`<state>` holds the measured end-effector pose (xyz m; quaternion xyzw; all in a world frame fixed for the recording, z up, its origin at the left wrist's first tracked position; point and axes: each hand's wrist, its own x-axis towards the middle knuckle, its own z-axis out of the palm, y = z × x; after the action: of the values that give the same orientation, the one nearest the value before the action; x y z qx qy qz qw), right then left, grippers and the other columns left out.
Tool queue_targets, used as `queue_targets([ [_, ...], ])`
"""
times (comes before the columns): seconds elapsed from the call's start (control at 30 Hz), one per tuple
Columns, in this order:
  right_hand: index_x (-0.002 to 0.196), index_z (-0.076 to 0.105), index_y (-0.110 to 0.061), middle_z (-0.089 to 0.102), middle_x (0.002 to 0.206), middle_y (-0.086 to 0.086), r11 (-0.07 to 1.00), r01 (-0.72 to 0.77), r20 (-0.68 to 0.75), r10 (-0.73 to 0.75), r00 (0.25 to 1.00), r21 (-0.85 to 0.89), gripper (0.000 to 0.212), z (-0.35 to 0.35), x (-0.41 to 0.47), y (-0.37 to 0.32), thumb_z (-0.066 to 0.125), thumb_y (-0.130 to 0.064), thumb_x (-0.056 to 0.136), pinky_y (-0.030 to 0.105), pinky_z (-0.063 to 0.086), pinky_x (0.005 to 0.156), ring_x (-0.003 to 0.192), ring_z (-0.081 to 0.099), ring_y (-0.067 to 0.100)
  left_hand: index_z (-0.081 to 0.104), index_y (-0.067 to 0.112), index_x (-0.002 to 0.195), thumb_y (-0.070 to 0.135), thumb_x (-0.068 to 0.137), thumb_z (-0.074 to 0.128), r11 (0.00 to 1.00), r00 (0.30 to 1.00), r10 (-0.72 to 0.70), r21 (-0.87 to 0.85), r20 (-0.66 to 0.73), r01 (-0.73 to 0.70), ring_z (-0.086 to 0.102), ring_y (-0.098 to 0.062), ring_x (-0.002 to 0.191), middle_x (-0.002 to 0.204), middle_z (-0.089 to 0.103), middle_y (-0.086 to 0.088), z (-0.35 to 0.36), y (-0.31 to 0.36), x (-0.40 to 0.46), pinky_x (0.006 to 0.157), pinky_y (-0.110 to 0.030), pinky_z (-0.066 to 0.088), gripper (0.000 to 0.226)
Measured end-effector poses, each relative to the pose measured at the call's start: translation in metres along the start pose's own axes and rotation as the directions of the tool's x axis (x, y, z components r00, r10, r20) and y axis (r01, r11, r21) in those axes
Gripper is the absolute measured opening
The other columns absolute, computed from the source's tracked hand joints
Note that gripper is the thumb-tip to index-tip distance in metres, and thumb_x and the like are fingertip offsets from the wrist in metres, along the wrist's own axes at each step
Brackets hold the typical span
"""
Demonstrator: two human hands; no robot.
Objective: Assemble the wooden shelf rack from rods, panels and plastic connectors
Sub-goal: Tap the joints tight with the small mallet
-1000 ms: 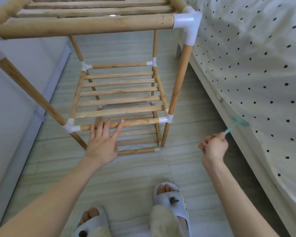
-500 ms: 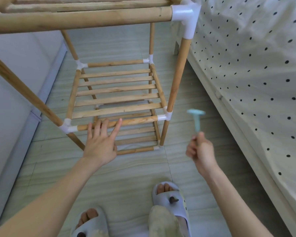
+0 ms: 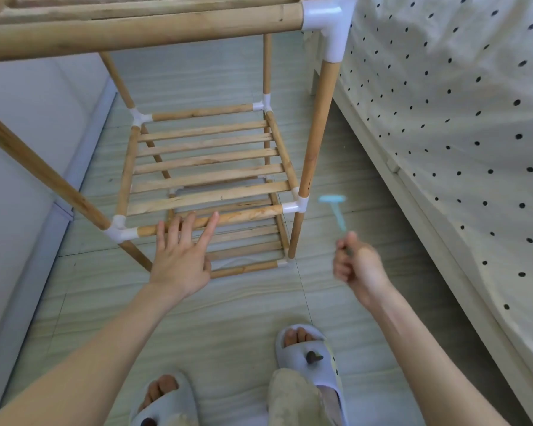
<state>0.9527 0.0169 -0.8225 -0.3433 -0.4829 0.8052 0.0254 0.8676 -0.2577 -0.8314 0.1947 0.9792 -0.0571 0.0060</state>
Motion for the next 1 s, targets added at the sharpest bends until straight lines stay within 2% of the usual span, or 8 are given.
queue_targets([
  [0.1,0.069,0.031,-0.019,0.028,0.052,-0.001,0.988,0.110,-0.223,-0.084,0.971,0.108,0.036,0.003,0.001,-0.008,0.022,-0.027,0.103,0.014,0.020,0.034,0.035,0.027,0.008,-0.042,0.036,0.127,0.035,0.089,0.045,1.000,1.000,-0.006,-0.006,-0.013,0.006,-0.004,-0.034,0.138,0.153,-0.004,-0.008,0.001,0.001,0.000,0.114,-0.051,-0.008,0.095],
  [0.2,0.072,0.037,-0.016,0.030,0.046,-0.005,0.995,-0.026,0.059,0.031,0.998,-0.096,0.036,0.011,-0.002,0.005,0.026,-0.030,0.104,0.016,0.023,0.034,0.034,0.029,0.008,-0.042,0.037,0.127,0.035,0.089,0.046,1.000,1.000,-0.004,0.004,-0.012,0.004,-0.003,-0.033,0.138,0.153,-0.003,-0.008,0.001,0.000,0.001,0.114,-0.050,-0.008,0.096],
  [0.33,0.070,0.032,-0.018,0.028,0.051,-0.001,0.991,0.112,-0.274,-0.088,0.958,0.074,0.038,0.008,0.007,-0.013,0.021,-0.031,0.104,0.014,0.018,0.033,0.029,0.024,0.006,-0.041,0.038,0.128,0.037,0.089,0.046,1.000,1.000,-0.004,0.009,-0.018,0.004,-0.002,-0.033,0.138,0.153,-0.003,-0.007,0.002,0.000,0.002,0.114,-0.050,-0.007,0.096],
  [0.47,0.072,0.034,-0.018,0.027,0.043,-0.008,0.999,-0.018,0.038,0.020,0.999,-0.037,0.036,0.008,-0.003,0.004,0.024,-0.032,0.104,0.016,0.019,0.035,0.033,0.024,0.007,-0.042,0.038,0.128,0.037,0.089,0.046,1.000,1.000,-0.008,0.016,-0.018,0.008,-0.003,-0.033,0.138,0.154,-0.004,-0.007,0.002,0.000,0.002,0.114,-0.050,-0.007,0.096],
  [0.6,0.069,0.032,-0.019,0.031,0.046,-0.004,0.983,0.123,-0.298,-0.078,0.952,0.135,0.038,0.007,0.002,-0.006,0.021,-0.029,0.104,0.012,0.019,0.034,0.036,0.027,0.009,-0.037,0.037,0.135,0.038,0.089,0.045,0.999,1.000,-0.018,0.041,0.005,0.018,-0.002,-0.033,0.139,0.154,-0.005,-0.007,-0.001,0.003,0.001,0.114,-0.051,-0.005,0.094],
  [0.73,0.071,0.035,-0.017,0.029,0.041,-0.009,0.999,-0.001,0.067,0.004,0.998,-0.043,0.037,0.030,-0.008,0.016,0.024,-0.030,0.104,0.017,0.026,0.035,0.037,0.029,0.009,-0.026,0.032,0.143,0.038,0.089,0.044,0.994,1.000,0.016,0.108,-0.023,-0.013,0.013,-0.031,0.134,0.153,0.008,-0.008,-0.007,0.006,0.000,0.110,-0.047,0.010,0.089],
  [0.87,0.071,0.030,-0.018,0.029,0.048,-0.003,0.980,0.149,-0.319,-0.100,0.943,0.133,0.036,0.029,0.001,-0.012,0.020,-0.030,0.104,0.018,0.021,0.036,0.040,0.026,0.010,-0.013,0.029,0.148,0.036,0.088,0.045,0.987,0.996,0.074,0.149,-0.046,-0.067,0.031,-0.028,0.122,0.146,0.027,-0.007,-0.010,0.013,-0.005,0.101,-0.044,0.022,0.083],
  [1.0,0.070,0.031,-0.017,0.030,0.053,-0.002,0.971,0.226,-0.360,-0.185,0.914,0.074,0.037,0.023,0.007,-0.009,0.021,-0.031,0.103,0.020,0.025,0.038,0.041,0.028,0.009,0.001,0.027,0.150,0.026,0.086,0.051,0.984,0.987,0.131,0.132,-0.090,-0.118,0.041,-0.028,0.111,0.137,0.042,-0.006,-0.012,0.016,-0.005,0.091,-0.042,0.029,0.081],
])
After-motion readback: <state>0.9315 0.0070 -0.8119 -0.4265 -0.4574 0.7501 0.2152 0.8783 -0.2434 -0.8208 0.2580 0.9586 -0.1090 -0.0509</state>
